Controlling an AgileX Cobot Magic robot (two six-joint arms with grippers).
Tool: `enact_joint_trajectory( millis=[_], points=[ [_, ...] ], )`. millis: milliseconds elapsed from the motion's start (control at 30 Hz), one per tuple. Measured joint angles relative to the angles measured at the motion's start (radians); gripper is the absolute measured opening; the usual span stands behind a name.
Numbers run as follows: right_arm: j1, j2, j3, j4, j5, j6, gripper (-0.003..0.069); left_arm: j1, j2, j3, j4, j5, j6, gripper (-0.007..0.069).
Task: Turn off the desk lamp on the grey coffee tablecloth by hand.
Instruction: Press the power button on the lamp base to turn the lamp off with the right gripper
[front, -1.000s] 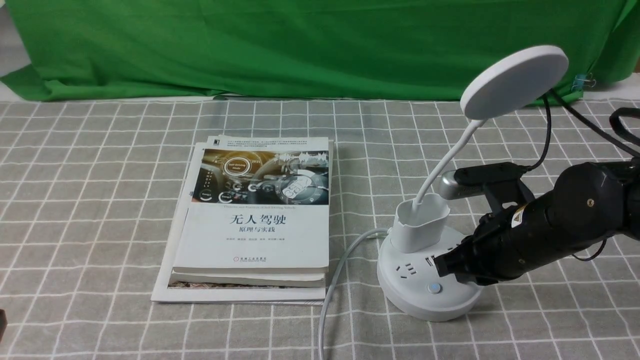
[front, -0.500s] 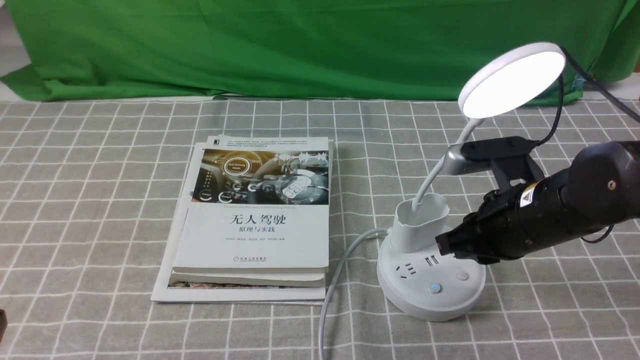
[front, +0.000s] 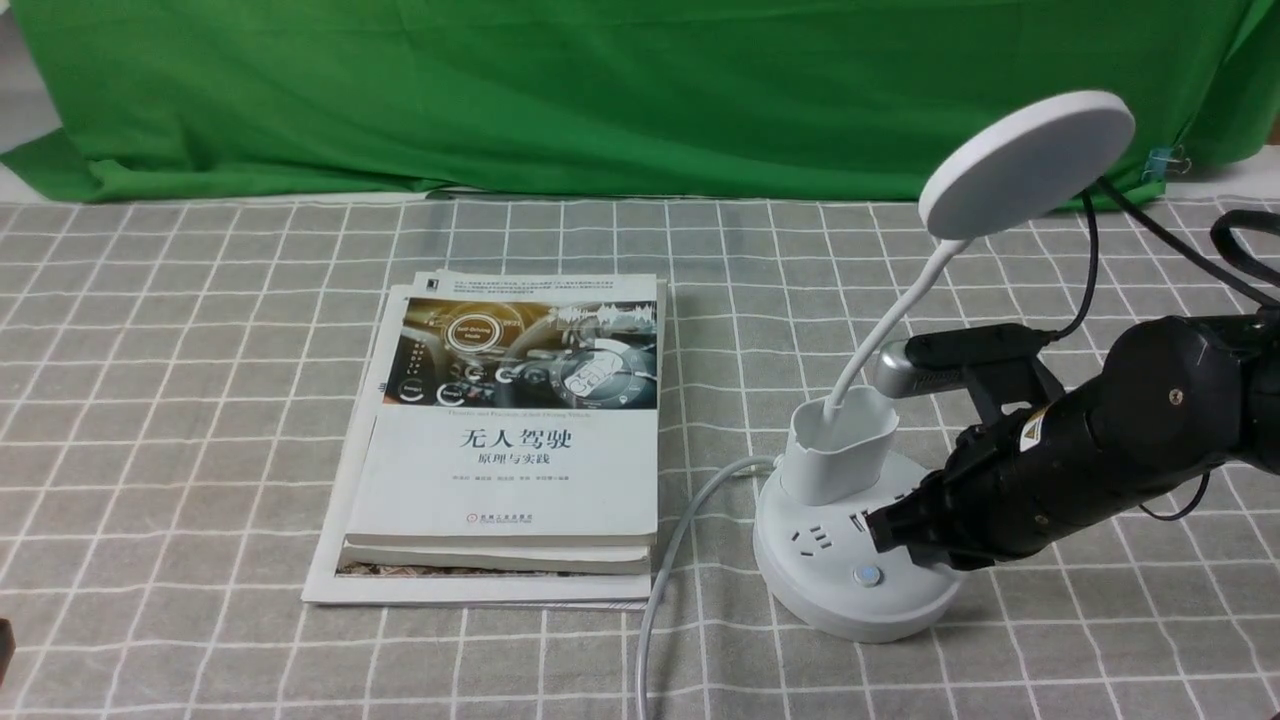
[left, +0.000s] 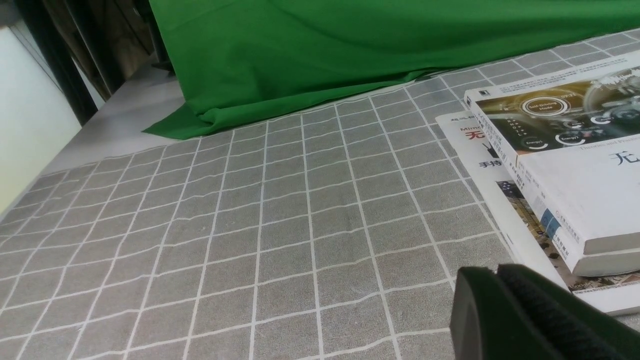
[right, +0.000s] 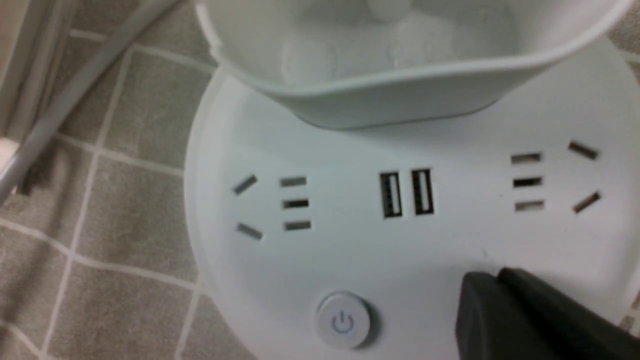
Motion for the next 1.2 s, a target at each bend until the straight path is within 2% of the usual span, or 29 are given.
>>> enact_joint_trajectory(
  millis=[233, 400, 700, 867, 1200],
  points=[
    [0.000, -0.081, -0.019, 0.001, 0.018, 0.005, 0.0079, 0.000, 0.000, 0.000, 0.000, 0.000, 0.000, 0.0019],
    [-0.011, -0.187, 0.002, -0.015, 0.132, 0.012, 0.0080, 0.000, 0.000, 0.000, 0.000, 0.000, -0.001, 0.0019],
    [-0.035, -0.254, 0.055, 0.005, -0.017, 0.004, 0.0076, 0.000, 0.000, 0.000, 0.000, 0.000, -0.001, 0.0019],
    [-0.035, -0.201, 0.056, 0.021, -0.026, -0.009, 0.0033, 0.000, 0.000, 0.000, 0.000, 0.000, -0.001, 0.0019],
    [-0.035, -0.012, 0.059, 0.044, -0.104, -0.020, 0.0032, 0.000, 0.000, 0.000, 0.000, 0.000, 0.001, 0.0019]
  ],
)
